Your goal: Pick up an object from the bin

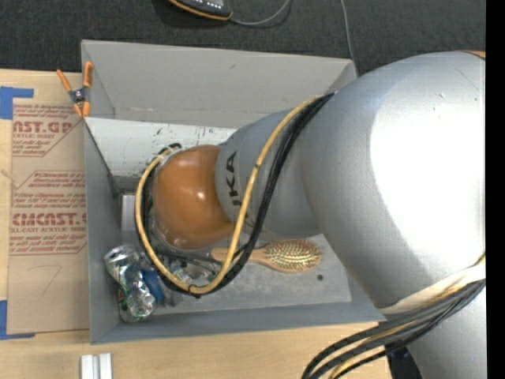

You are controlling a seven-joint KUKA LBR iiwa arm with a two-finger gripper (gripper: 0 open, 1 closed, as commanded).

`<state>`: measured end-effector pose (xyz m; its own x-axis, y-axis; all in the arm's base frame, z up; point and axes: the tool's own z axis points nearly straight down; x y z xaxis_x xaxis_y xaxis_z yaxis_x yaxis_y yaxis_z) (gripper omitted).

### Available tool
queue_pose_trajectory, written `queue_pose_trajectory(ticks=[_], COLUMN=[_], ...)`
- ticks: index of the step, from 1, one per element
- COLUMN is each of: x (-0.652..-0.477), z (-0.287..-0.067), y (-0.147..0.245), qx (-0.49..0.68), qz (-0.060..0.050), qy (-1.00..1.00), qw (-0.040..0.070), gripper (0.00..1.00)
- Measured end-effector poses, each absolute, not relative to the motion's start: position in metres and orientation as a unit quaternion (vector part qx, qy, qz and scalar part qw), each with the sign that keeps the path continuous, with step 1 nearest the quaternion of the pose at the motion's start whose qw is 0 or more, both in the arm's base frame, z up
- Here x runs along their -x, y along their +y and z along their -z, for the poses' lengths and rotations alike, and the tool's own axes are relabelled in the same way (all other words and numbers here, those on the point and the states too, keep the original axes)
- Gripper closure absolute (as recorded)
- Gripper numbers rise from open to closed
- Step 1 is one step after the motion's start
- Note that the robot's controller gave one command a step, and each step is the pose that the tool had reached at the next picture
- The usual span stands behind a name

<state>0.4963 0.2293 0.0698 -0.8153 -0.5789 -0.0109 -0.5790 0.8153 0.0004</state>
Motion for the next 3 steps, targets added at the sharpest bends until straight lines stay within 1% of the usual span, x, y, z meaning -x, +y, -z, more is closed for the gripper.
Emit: queue_pose_trajectory(ticks=[1, 2, 3], x=[-0.497, -0.515, -0.515], z=[-0.07, -0.07, -0.07], y=[0.23, 0.224, 0.224], qx=[0.316, 0.331, 0.331], qz=[-0.002, -0.003, -0.003], qy=[0.949, 0.944, 0.944], qw=[0.006, 0.006, 0.006], gripper=[1.0, 1.0, 1.0])
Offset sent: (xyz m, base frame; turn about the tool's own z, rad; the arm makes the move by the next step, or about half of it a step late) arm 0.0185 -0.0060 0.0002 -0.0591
